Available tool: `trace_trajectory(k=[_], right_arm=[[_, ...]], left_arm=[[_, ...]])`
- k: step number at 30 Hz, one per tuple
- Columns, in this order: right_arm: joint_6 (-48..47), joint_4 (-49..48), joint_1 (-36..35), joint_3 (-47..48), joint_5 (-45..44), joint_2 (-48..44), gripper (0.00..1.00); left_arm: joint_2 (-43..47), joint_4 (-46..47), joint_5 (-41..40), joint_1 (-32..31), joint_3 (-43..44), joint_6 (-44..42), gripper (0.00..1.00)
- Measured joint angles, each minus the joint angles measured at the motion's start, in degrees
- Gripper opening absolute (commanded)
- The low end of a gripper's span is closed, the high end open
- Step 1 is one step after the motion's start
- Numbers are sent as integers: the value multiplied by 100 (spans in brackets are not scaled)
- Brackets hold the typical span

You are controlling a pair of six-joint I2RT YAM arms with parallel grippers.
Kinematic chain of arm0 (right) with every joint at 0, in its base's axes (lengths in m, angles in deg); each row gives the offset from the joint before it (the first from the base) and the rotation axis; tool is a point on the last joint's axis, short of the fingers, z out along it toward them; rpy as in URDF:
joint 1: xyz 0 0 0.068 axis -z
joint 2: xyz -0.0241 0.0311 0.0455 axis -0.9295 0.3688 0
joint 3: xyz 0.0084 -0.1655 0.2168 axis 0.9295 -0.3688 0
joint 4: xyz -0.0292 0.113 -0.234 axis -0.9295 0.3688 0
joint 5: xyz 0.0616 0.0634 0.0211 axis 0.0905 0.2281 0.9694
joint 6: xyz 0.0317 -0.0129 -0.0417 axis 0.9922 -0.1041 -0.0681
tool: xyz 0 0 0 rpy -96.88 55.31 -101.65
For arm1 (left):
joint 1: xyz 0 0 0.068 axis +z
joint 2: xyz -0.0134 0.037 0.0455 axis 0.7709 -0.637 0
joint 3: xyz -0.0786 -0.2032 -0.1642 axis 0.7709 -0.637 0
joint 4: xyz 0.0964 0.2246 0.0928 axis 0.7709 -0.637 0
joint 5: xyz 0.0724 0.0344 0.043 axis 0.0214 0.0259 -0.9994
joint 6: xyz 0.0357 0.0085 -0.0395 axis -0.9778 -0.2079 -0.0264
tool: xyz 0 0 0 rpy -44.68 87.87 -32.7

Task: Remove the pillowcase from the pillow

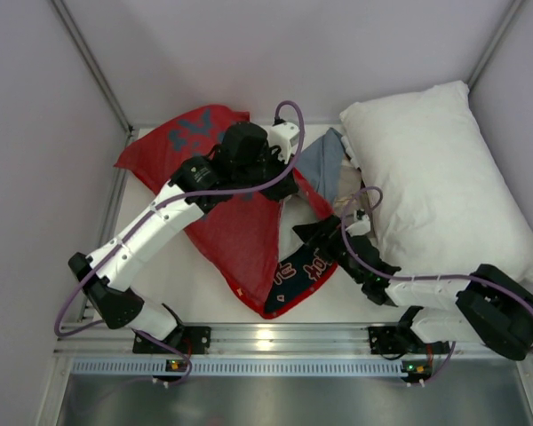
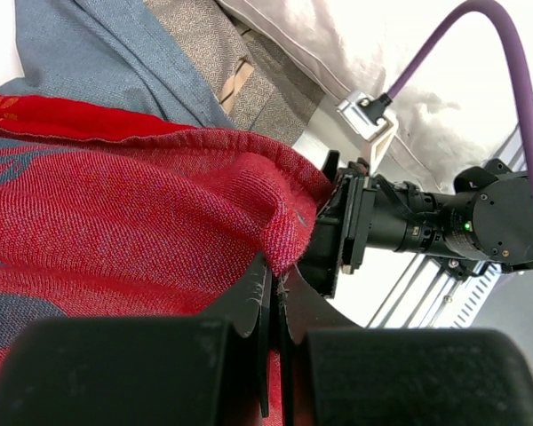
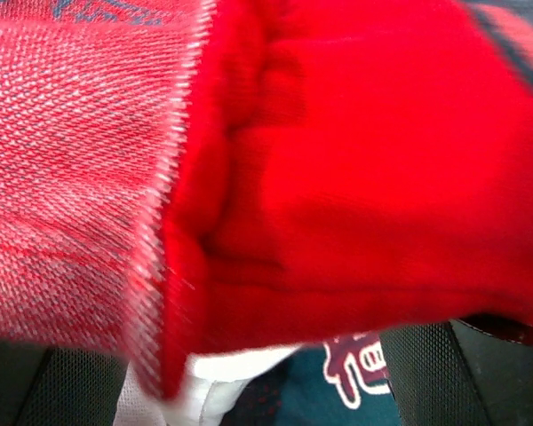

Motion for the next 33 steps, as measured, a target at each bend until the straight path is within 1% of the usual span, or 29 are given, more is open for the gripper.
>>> trace_trajectory(k=[5, 13, 16, 20, 23, 24, 26, 27, 29, 30, 33], right_arm=[[157, 55, 96, -269, -94, -291, 99], [319, 31, 505, -286, -103, -269, 99], [326, -35, 728, -275, -85, -109, 99], [326, -286, 916, -149, 46, 522, 99], [304, -450, 951, 116, 223, 1029, 88], [284, -568, 953, 225, 319, 1209, 73], [221, -916, 960, 372, 503, 1526, 55], [186, -1102, 960, 413, 588, 1655, 34], [76, -1453, 970, 433, 798, 1860, 13], [33, -1639, 981, 439, 942, 1961, 0], [-68, -2081, 970, 511, 1497, 2218, 0]], left_arm=[[0, 2, 9, 0, 0, 11, 0], [0, 2, 24, 0, 0, 20, 0], [0, 2, 44, 0, 0, 37, 0], [0, 0, 63, -2, -35, 57, 0], [0, 2, 66, -7, -63, 72, 0], [0, 2, 70, -7, -66, 79, 0], [0, 4, 87, -7, -70, 83, 0], [0, 7, 98, -7, -72, 85, 0], [-9, 7, 111, -7, -72, 92, 0], [-26, 15, 127, -7, -72, 96, 0], [-197, 55, 160, -7, -63, 98, 0]])
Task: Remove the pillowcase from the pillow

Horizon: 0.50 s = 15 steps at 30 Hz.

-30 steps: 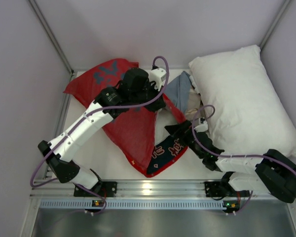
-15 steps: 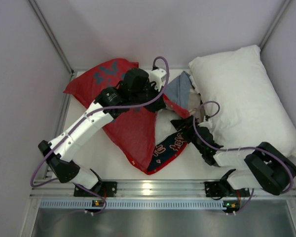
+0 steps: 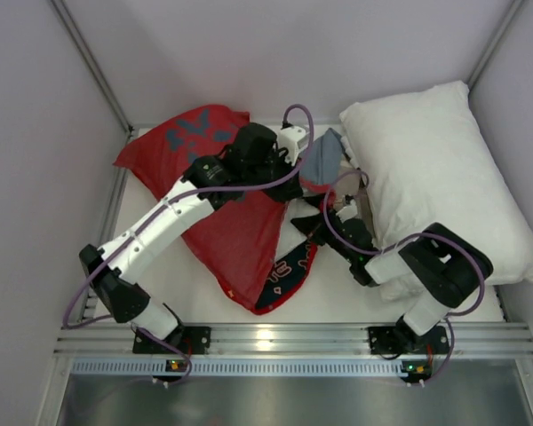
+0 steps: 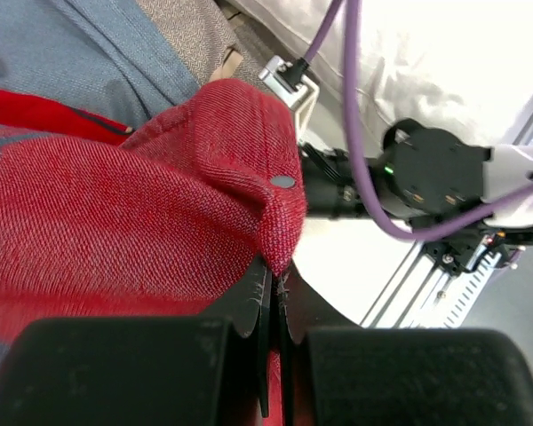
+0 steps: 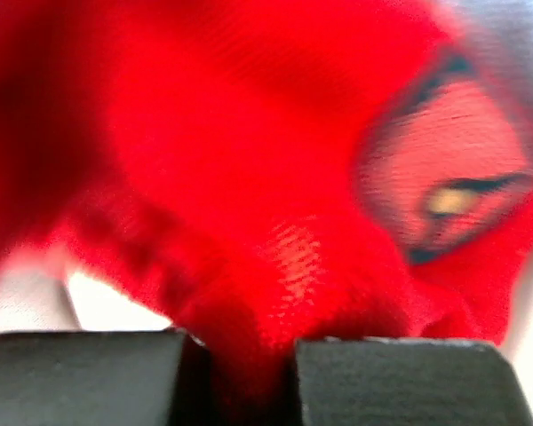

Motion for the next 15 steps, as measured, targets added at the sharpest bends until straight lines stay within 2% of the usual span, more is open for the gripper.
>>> trace_trajectory(k=[5, 9, 11, 15], right_arm=[[-26, -645, -463, -326, 374, -105, 0], [-162, -586, -957, -841, 420, -955, 0], [-295, -328, -990, -977, 426, -1611, 0], [-887, 1421, -1005, -911, 249, -3521, 0]], left_arm=[[-940, 81, -7, 74, 337, 4, 0], [-2039, -94, 116, 350, 1036, 114, 0], [-2468, -199, 160, 577, 1263, 219, 0], [-2721, -448, 374, 1021, 1250, 446, 0]])
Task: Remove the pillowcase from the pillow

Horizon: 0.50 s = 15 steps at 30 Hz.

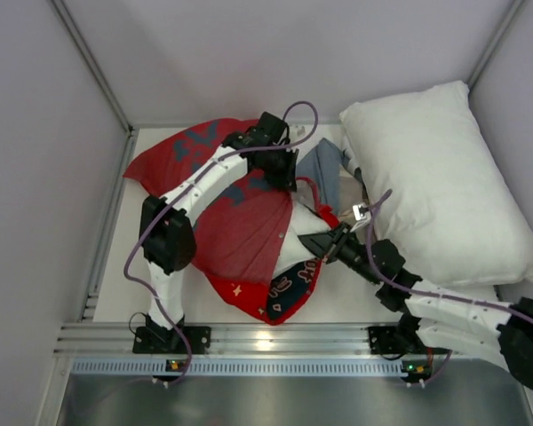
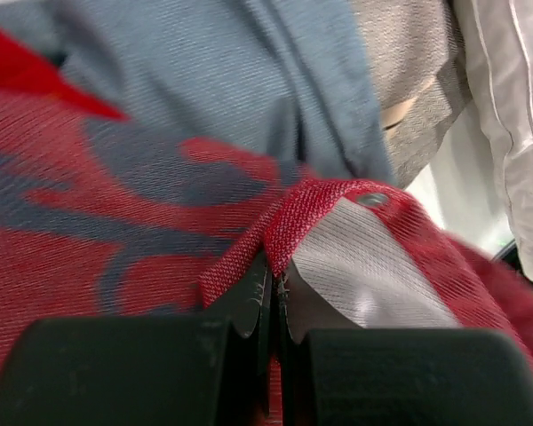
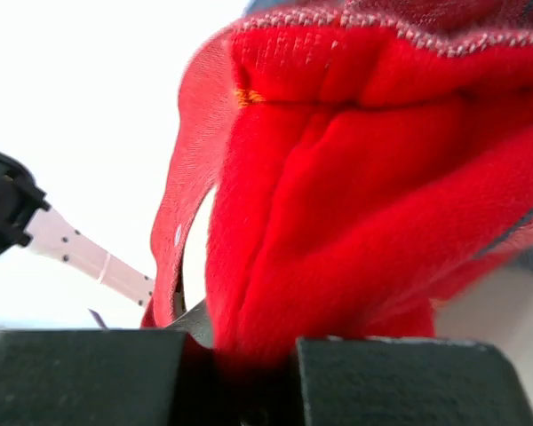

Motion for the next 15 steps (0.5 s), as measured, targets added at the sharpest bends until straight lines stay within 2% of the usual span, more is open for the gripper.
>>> trace_trajectory(k=[3, 7, 10, 15], right_arm=[[-546, 1342, 0, 385, -127, -992, 0], [-931, 2138, 0, 758, -79, -1191, 0], [-944, 2002, 0, 831, 74, -634, 0], [-876, 1676, 0, 1180, 332, 1095, 0]], left_arm=[[109, -11, 227, 151, -199, 107, 0], [533, 328, 715, 22, -763, 146, 0], [977, 503, 1040, -313, -964, 101, 0], [1631, 730, 1620, -793, -807, 155, 0]])
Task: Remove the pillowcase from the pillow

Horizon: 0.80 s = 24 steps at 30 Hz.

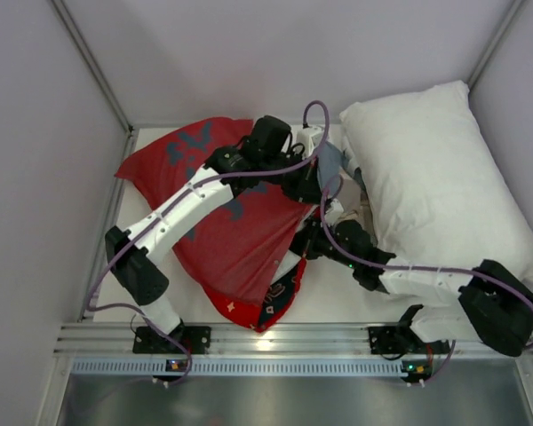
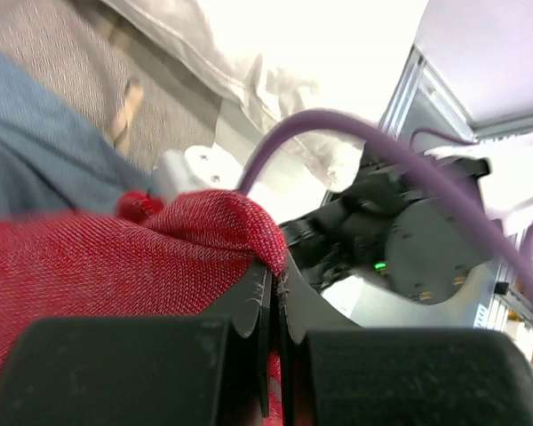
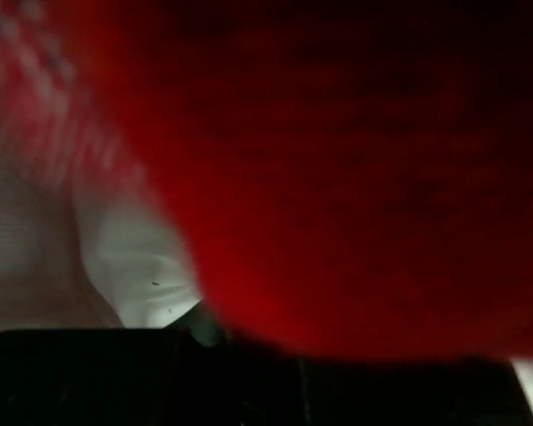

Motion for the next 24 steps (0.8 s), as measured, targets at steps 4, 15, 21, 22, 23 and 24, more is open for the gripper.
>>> trace_trajectory(k=[4, 15, 21, 22, 23, 24], right_arm=[[-66, 44, -125, 511, 39, 389, 0], [-957, 1204, -256, 1036, -24, -1303, 0], [-852, 614, -264, 522, 363, -949, 0], [-817, 575, -269, 404, 367, -933, 0], [-793, 581, -269, 306, 352, -940, 0], [-796, 664, -269, 273, 291, -984, 0]], left_arm=[[140, -85, -140, 101, 127, 44, 0], [-487, -221, -136, 446, -120, 258, 0], [-376, -136, -343, 400, -354, 348, 2], [-323, -138, -457, 402, -378, 334, 1], [-273, -140, -575, 411, -391, 317, 0], [-208, -146, -761, 433, -415, 295, 0]])
